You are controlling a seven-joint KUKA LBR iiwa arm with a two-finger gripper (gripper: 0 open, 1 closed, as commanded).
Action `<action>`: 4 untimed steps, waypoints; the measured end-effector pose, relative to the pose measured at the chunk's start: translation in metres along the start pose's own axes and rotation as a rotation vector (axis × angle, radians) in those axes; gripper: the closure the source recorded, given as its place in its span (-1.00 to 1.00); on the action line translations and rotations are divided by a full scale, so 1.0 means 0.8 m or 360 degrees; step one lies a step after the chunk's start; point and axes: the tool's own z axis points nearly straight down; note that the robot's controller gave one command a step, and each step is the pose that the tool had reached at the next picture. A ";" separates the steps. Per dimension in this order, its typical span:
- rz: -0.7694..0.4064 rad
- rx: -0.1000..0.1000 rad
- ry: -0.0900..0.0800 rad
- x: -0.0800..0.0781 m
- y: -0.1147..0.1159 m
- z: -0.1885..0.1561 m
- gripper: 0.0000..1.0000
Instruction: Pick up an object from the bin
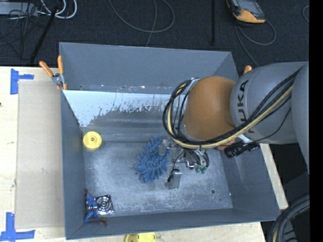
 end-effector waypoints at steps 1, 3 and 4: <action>0.0002 0.0000 -0.0010 -0.002 0.000 -0.006 -1.00; -0.0208 -0.0001 -0.0022 -0.041 0.020 0.071 1.00; -0.0206 -0.0001 -0.0022 -0.041 0.020 0.071 1.00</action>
Offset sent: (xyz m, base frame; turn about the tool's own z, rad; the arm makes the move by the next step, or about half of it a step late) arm 0.0322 0.0199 -0.0546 -0.1077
